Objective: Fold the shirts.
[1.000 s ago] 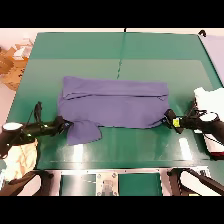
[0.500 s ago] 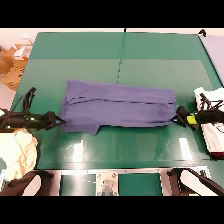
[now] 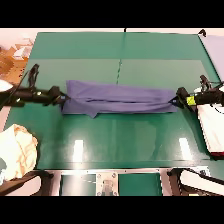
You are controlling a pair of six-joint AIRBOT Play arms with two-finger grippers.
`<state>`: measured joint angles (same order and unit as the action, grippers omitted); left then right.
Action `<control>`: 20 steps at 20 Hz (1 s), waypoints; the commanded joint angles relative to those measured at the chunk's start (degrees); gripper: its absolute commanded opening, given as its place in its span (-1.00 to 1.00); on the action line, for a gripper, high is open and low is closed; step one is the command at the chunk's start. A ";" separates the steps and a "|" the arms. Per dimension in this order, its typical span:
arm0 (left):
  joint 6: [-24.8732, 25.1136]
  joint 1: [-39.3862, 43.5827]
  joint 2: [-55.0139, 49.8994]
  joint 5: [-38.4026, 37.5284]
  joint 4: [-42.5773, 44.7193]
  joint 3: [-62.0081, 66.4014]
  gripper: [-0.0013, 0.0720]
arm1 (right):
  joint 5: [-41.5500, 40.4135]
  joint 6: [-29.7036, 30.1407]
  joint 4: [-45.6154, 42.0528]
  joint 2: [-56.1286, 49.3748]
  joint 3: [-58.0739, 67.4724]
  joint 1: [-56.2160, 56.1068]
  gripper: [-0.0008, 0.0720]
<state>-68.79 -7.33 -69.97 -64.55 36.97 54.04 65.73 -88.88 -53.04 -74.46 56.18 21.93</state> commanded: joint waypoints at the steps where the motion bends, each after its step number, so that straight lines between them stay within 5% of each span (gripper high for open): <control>1: 0.61 3.58 -14.05 4.96 -1.01 12.07 -0.90 | -3.17 -0.20 4.02 -8.17 6.95 -0.44 -0.93; 7: -1.55 3.41 -28.30 8.46 -0.09 28.59 -0.89 | -3.82 -2.58 5.81 -22.84 19.12 -0.44 -0.92; 8: -1.68 3.41 -29.79 9.97 -0.11 30.16 -0.59 | -4.57 -2.58 6.27 -24.87 20.68 -0.44 -0.73; 9: -1.77 3.41 -30.77 12.39 -0.17 31.30 0.34 | -5.31 -2.56 6.60 -26.49 22.27 -0.42 -0.30; 10: -2.54 3.32 -31.10 15.28 -0.07 32.26 0.72 | -5.33 -2.10 6.51 -27.63 24.35 -0.17 0.27; 11: -2.97 3.02 -31.04 17.07 -0.20 33.14 0.71 | -5.05 -0.96 6.54 -27.85 26.08 0.48 0.44; 15: -3.37 -0.28 -31.04 8.26 -0.42 39.41 0.70 | 8.41 6.97 3.72 -27.78 32.81 5.73 0.44; 20: -3.39 -1.01 -31.04 0.13 -0.68 40.46 0.70 | 14.51 11.65 -1.05 -29.94 31.01 9.27 0.44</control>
<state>-72.12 -7.94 -100.88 -59.44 36.58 93.41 75.37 -80.75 -51.66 -102.96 87.18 29.39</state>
